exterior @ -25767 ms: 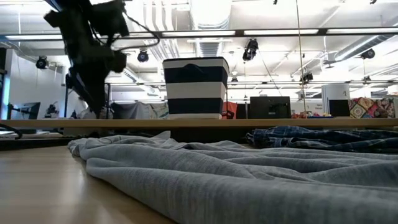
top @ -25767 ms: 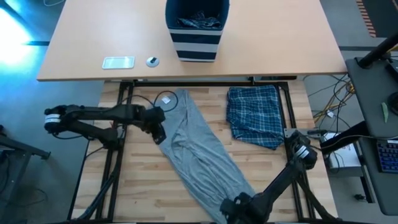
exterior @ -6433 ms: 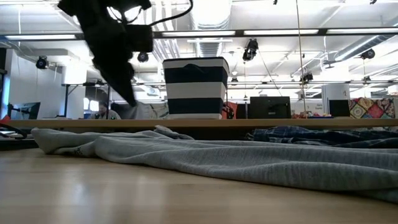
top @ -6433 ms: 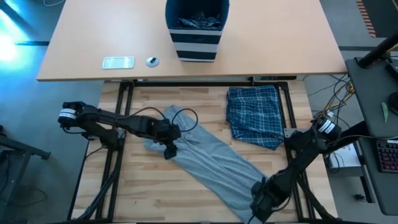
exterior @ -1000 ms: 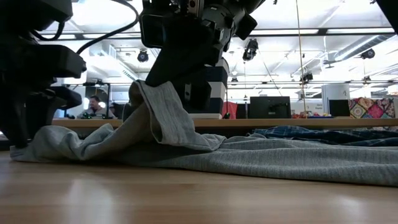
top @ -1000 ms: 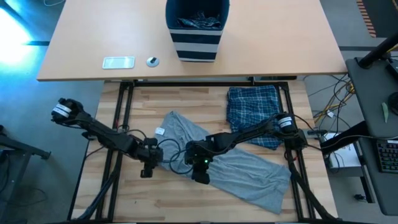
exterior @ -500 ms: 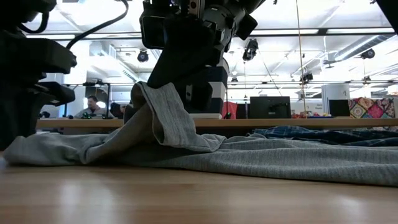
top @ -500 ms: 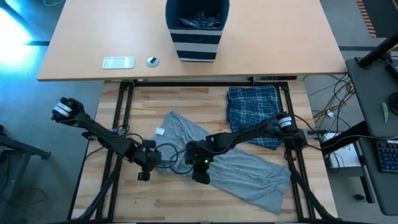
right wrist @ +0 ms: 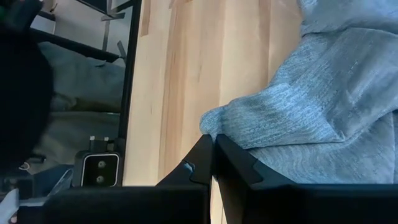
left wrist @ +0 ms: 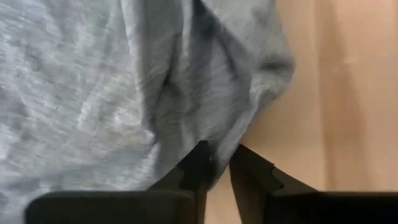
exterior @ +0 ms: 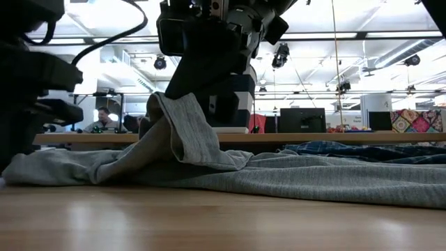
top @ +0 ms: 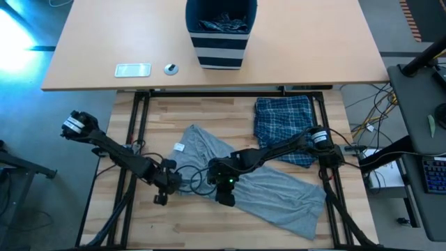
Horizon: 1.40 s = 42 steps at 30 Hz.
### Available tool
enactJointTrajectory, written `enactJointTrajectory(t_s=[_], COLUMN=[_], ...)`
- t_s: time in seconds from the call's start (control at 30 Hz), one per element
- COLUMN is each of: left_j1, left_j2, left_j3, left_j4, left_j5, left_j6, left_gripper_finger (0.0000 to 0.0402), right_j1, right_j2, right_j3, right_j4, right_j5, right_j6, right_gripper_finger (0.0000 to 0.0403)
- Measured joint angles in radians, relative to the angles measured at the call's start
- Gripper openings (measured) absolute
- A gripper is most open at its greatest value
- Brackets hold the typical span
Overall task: Fold Laundry from Bin
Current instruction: Fold the gray shirt
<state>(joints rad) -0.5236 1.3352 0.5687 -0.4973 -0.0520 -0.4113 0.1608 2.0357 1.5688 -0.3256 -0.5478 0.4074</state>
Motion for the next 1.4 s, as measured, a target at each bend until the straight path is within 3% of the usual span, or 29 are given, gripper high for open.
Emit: enactJointTrajectory(t_s=[0.1,0.43,0.73,0.9,1.17,1.3,1.4], left_j1=[0.0,0.003,0.038,0.127,0.298,0.334,0.34], left_j2=[-0.037,-0.265,-0.396,-0.364,-0.226,-0.146,-0.1], left_j3=[0.022,0.069,0.072,0.056,0.05,0.05,0.053], left_j4=[-0.037,-0.412,-0.501,-0.473,-0.41,-0.388,-0.424], left_j5=[0.01,-0.055,-0.148,-0.168,-0.133,-0.087,-0.074], left_j6=[-0.056,-0.158,-0.253,-0.22,-0.136,-0.105,-0.105], left_gripper_finger=[0.0007,0.0,0.0,0.0,0.0004,0.0036,0.0076], right_j1=[-0.001,-0.006,-0.066,-0.113,-0.155,-0.165,-0.183], right_j2=[-0.005,-0.033,-0.031,-0.031,-0.029,-0.029,-0.022], right_j3=[0.0,0.14,0.299,0.304,0.209,0.179,0.176], right_j4=[-0.001,-0.083,-0.387,-0.445,-0.445,-0.441,-0.439], right_j5=[0.017,0.035,0.312,0.442,0.542,0.622,0.628], right_j6=[0.049,-0.026,-0.137,-0.165,-0.172,-0.173,-0.166], right_gripper_finger=[0.0009,0.0009,0.0009,0.0009,0.0009,0.0021,0.0054])
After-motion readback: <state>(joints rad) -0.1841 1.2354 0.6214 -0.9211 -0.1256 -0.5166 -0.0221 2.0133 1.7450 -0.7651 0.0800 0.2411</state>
